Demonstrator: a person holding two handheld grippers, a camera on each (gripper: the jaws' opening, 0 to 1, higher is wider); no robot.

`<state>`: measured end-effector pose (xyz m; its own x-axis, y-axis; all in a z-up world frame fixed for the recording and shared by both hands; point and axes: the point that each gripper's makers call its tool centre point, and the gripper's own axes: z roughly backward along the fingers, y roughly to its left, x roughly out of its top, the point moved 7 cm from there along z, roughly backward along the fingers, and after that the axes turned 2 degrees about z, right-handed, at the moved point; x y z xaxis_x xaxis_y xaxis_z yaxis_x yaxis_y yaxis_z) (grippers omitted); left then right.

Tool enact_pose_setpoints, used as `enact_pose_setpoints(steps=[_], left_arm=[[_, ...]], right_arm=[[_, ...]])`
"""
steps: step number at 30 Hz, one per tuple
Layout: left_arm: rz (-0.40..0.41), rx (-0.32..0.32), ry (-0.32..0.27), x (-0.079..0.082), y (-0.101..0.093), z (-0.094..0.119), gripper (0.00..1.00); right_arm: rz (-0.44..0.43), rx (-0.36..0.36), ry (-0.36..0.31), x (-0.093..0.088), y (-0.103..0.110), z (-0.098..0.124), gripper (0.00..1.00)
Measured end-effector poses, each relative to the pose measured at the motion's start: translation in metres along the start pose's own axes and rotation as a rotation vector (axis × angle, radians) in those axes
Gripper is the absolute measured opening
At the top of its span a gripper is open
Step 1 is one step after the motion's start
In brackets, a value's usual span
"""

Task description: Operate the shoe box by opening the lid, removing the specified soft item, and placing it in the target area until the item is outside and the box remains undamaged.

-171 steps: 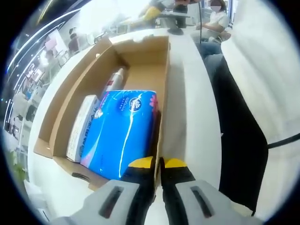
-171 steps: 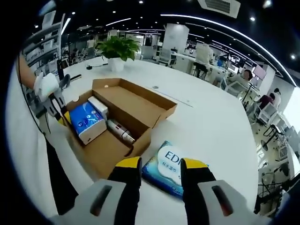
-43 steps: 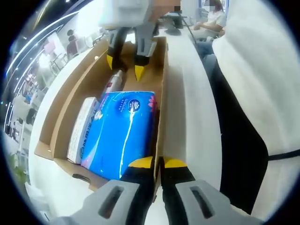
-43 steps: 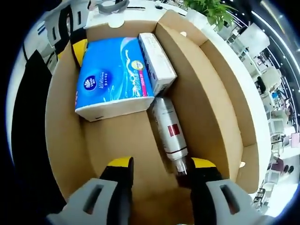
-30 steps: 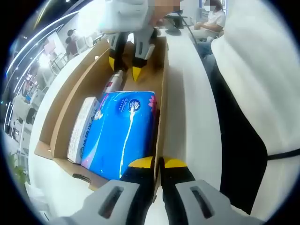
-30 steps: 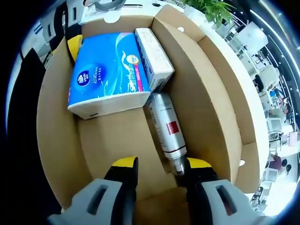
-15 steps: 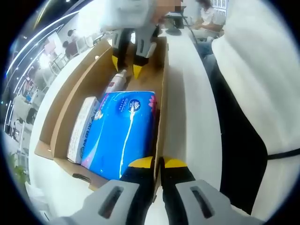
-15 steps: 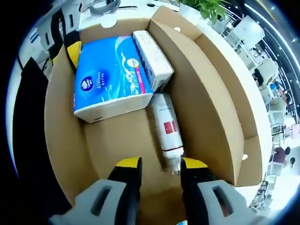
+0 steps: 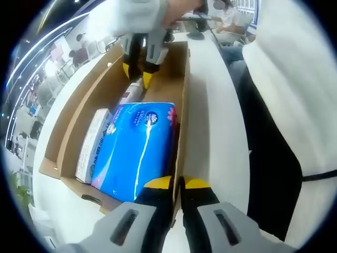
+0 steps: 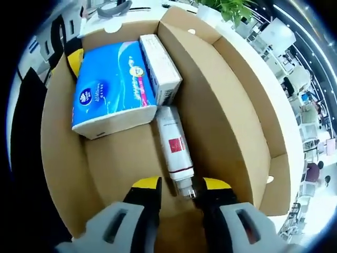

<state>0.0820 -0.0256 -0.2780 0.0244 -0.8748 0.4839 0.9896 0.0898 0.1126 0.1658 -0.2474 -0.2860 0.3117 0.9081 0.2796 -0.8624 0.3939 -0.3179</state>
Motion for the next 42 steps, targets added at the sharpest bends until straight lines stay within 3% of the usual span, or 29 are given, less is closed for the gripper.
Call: enact_pose_setpoints(steps=[3,6,10,15,18,24,27,29,32,35,38,42], left_arm=[[0.0,0.0,0.0,0.0,0.0,0.0,0.05],[0.001,0.0,0.0,0.0,0.0,0.0,0.05],[0.0,0.002,-0.001,-0.001,0.0,0.0,0.05],[0.004,0.001,0.0,-0.001,-0.001,0.0,0.05],[0.001,-0.002,0.001,-0.001,-0.001,0.0,0.05],[-0.001,-0.003,0.0,-0.001,0.0,0.0,0.05],[-0.002,-0.007,0.001,-0.001,0.0,0.0,0.05],[-0.002,-0.006,0.001,-0.001,-0.001,0.0,0.05],[0.0,-0.004,0.002,-0.001,-0.001,0.0,0.05],[0.0,-0.007,0.002,-0.001,-0.001,0.0,0.05],[0.0,-0.011,0.004,0.0,0.0,0.0,0.05],[0.001,-0.007,0.003,0.0,-0.001,0.0,0.05]], right_arm=[[-0.095,0.068,-0.002,-0.002,0.005,-0.002,0.25],[-0.114,0.076,0.014,-0.005,0.007,0.004,0.17],[-0.301,0.144,0.012,-0.009,0.013,0.007,0.17],[-0.422,0.196,0.026,-0.012,0.017,0.009,0.17],[-0.393,0.217,0.071,-0.015,0.026,0.006,0.17],[-0.323,0.158,0.082,-0.005,0.029,0.001,0.18],[-0.278,0.147,0.122,-0.006,0.033,-0.006,0.19],[-0.262,0.18,0.158,-0.008,0.038,-0.009,0.19],[-0.285,0.157,0.145,-0.006,0.035,-0.007,0.19],[-0.29,0.173,0.143,-0.007,0.034,-0.007,0.19],[-0.348,0.187,0.149,-0.008,0.033,-0.008,0.19],[-0.34,0.197,0.149,-0.008,0.033,-0.008,0.19]])
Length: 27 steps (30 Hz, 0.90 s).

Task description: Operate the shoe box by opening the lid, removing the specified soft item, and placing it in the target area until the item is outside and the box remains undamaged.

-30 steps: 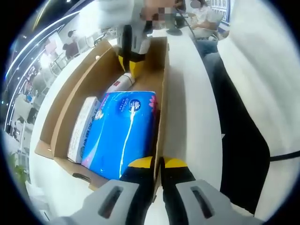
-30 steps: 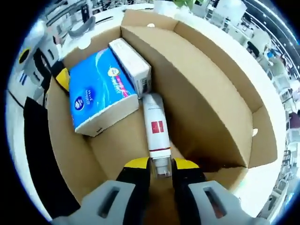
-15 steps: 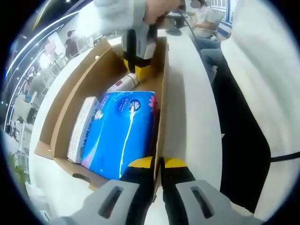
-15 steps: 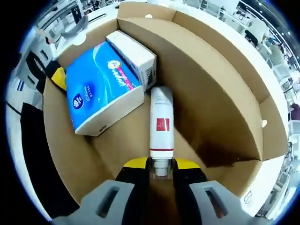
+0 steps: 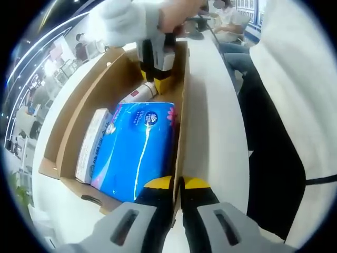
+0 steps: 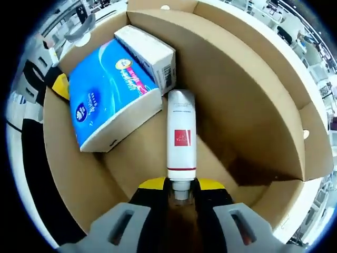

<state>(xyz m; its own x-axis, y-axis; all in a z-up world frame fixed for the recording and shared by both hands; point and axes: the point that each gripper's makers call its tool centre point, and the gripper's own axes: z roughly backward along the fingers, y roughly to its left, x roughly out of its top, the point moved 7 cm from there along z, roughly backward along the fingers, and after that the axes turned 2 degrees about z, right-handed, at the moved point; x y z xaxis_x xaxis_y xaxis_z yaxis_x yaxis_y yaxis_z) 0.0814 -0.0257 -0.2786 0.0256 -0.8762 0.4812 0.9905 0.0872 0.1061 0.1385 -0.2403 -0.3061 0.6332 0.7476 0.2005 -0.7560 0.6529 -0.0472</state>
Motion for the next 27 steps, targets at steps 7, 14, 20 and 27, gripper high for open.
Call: enact_pose_setpoints(steps=[7,14,20,27], left_arm=[[-0.001,-0.002,0.001,0.0,0.0,0.0,0.05],[-0.008,-0.003,-0.001,0.0,0.0,0.0,0.05],[-0.008,-0.002,0.001,0.0,0.0,0.0,0.05],[-0.008,-0.008,0.0,0.0,0.001,-0.001,0.05]], right_arm=[[-0.001,0.032,0.036,0.003,-0.002,-0.001,0.18],[0.039,-0.032,0.011,-0.002,-0.003,0.012,0.17],[-0.051,0.018,-0.079,-0.005,-0.006,0.034,0.17],[-0.204,0.107,-0.181,-0.013,-0.005,0.043,0.17]])
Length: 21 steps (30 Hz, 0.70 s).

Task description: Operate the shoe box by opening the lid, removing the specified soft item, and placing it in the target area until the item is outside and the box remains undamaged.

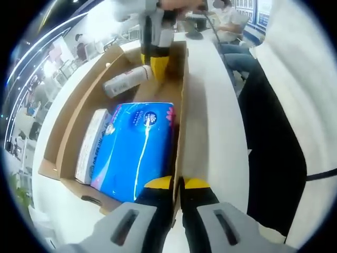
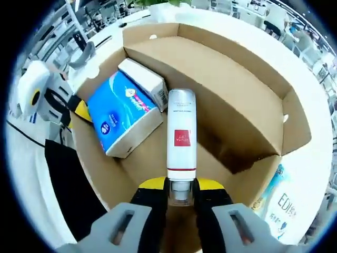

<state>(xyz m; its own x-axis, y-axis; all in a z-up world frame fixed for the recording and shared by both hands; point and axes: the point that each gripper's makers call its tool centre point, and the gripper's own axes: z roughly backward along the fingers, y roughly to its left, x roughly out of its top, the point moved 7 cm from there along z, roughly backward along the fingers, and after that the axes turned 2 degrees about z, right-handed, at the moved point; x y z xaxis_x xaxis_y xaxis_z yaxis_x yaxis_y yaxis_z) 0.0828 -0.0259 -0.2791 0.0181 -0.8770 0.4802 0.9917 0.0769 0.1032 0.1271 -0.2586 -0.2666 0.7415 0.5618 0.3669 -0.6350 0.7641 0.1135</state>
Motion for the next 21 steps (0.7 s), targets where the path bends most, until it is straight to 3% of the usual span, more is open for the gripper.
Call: enact_pose_setpoints(steps=[3,5,11,14,15,17,21], left_arm=[[0.0,0.0,0.0,0.0,0.0,0.0,0.05],[0.003,-0.001,0.001,0.0,0.001,0.0,0.04],[0.013,-0.019,0.014,0.0,0.002,0.0,0.04],[0.004,-0.03,0.016,0.0,0.002,0.0,0.03],[0.003,-0.032,0.016,0.0,0.002,0.0,0.03],[0.002,-0.03,0.016,0.0,0.002,0.0,0.03],[-0.011,-0.025,0.011,0.0,0.002,0.001,0.03]], right_arm=[[-0.027,-0.009,-0.035,0.0,0.001,0.006,0.17],[-0.036,0.007,-0.108,0.005,0.006,0.009,0.17],[-0.018,-0.03,-0.154,0.002,0.016,0.017,0.17],[-0.082,-0.055,-0.204,0.0,0.019,0.02,0.17],[-0.169,-0.025,-0.202,-0.002,0.023,0.019,0.17],[-0.23,0.008,-0.254,-0.001,0.024,0.02,0.17],[-0.233,-0.01,-0.293,-0.004,0.025,0.028,0.17]])
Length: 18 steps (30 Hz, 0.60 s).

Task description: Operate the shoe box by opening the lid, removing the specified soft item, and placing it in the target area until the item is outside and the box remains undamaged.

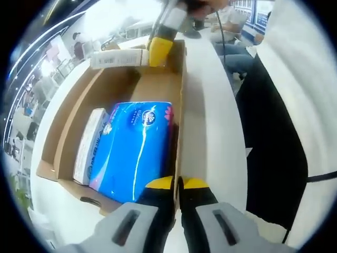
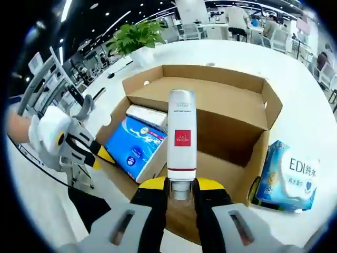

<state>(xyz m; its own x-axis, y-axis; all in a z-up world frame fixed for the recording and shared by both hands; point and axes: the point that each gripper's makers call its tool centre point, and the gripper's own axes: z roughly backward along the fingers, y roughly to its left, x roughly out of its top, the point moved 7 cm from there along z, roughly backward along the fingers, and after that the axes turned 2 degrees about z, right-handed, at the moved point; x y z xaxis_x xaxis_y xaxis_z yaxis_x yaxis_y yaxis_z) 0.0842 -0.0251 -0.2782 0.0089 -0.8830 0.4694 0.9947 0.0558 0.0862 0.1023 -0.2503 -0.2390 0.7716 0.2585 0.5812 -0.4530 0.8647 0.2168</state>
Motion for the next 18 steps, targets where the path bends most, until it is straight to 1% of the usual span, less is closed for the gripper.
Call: enact_pose_setpoints(steps=[4,6,7,8,10,11,13,14,15,18], left_arm=[[0.003,-0.003,-0.002,0.0,0.001,0.0,0.03],[0.002,-0.001,-0.002,0.0,0.0,0.001,0.03],[0.002,-0.001,0.0,0.0,0.0,0.001,0.03],[0.006,0.0,0.0,0.0,0.0,0.001,0.03],[0.006,0.002,-0.001,-0.001,0.0,0.001,0.03],[0.007,0.003,-0.001,-0.001,0.0,0.001,0.03],[0.006,0.004,-0.002,-0.001,0.0,0.001,0.03],[0.006,0.002,-0.001,0.0,0.0,0.001,0.03],[0.006,0.001,-0.001,0.0,0.0,0.001,0.03],[0.009,-0.007,0.005,0.001,0.001,0.001,0.03]], right_arm=[[-0.007,-0.014,-0.007,-0.006,-0.002,0.007,0.17],[-0.041,-0.025,-0.007,-0.01,-0.004,0.011,0.17],[-0.039,-0.016,-0.013,-0.011,-0.003,0.013,0.17],[-0.023,-0.001,-0.031,-0.011,-0.002,0.017,0.17],[0.034,-0.024,-0.052,-0.012,-0.005,0.022,0.17],[0.021,-0.02,-0.055,-0.013,-0.005,0.027,0.17],[-0.03,0.012,-0.099,-0.009,-0.004,0.031,0.17],[-0.039,0.004,-0.132,-0.007,-0.005,0.035,0.17],[-0.046,-0.002,-0.145,-0.006,-0.005,0.037,0.17],[-0.06,-0.004,-0.161,-0.006,-0.004,0.04,0.17]])
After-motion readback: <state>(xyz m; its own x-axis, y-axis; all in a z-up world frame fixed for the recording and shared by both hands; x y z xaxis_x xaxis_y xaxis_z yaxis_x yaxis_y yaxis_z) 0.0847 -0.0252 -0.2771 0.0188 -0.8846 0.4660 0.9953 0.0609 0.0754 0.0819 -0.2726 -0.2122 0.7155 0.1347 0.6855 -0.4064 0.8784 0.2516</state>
